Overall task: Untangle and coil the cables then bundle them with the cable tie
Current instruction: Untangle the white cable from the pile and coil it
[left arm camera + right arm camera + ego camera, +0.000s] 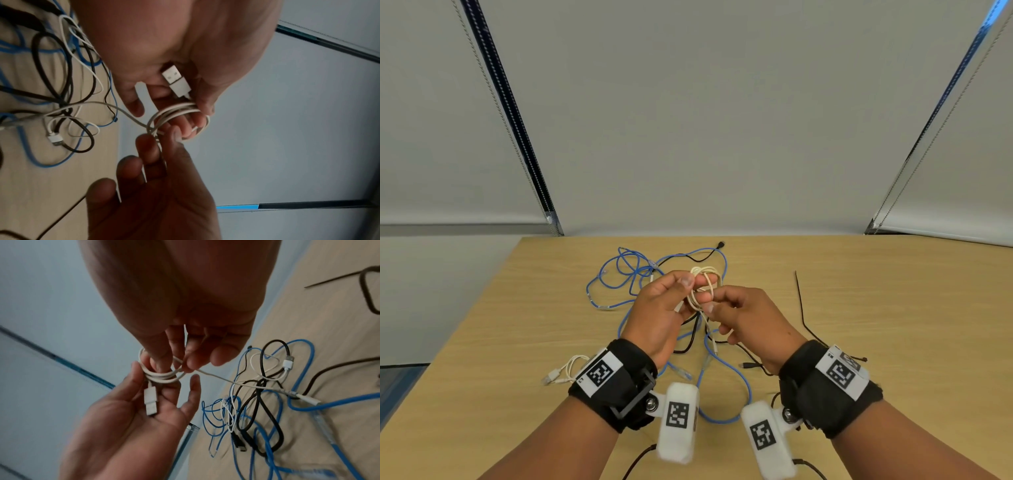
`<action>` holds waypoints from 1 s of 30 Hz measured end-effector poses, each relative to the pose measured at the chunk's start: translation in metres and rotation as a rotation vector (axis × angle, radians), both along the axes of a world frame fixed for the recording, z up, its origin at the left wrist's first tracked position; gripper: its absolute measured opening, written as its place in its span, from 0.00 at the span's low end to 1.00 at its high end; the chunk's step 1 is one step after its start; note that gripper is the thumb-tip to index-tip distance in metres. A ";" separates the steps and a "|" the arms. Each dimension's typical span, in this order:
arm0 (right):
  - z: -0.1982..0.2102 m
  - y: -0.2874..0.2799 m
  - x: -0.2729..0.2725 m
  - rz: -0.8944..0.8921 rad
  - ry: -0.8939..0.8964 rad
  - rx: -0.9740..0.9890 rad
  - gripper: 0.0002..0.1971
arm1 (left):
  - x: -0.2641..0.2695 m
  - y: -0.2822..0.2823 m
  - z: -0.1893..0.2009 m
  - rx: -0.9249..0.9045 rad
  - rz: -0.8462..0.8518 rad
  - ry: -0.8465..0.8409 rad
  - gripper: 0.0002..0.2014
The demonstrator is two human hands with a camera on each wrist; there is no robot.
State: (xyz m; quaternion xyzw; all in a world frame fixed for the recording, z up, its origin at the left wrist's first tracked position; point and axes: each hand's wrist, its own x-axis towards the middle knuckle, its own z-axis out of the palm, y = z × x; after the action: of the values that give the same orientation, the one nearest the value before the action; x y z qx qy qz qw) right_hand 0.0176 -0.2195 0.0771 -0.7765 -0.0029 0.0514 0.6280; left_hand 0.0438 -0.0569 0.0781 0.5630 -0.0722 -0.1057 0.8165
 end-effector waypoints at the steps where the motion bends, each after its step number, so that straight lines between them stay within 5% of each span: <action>1: 0.001 -0.002 0.000 0.011 0.029 0.047 0.04 | 0.001 0.001 -0.001 0.024 0.005 -0.007 0.19; 7: 0.014 -0.028 0.006 -0.037 0.094 0.331 0.14 | 0.019 0.017 -0.010 0.278 0.210 -0.024 0.17; 19: 0.027 -0.044 0.009 0.100 0.067 -0.103 0.13 | 0.028 0.022 -0.014 0.474 0.301 -0.045 0.13; 22: 0.029 -0.048 0.012 0.124 0.063 -0.185 0.11 | 0.030 0.022 -0.014 0.358 0.300 0.020 0.12; 26: 0.025 -0.044 0.010 0.135 0.067 -0.232 0.09 | 0.028 0.021 -0.012 -0.034 0.221 0.222 0.10; 30: 0.009 -0.028 0.009 -0.016 0.026 0.110 0.08 | 0.016 0.009 -0.015 -0.141 0.065 0.378 0.12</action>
State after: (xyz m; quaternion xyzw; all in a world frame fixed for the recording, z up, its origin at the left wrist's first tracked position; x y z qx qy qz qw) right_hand 0.0262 -0.2472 0.0861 -0.7400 0.0084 0.0561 0.6702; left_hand 0.0598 -0.0483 0.0635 0.4766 0.0933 -0.1776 0.8559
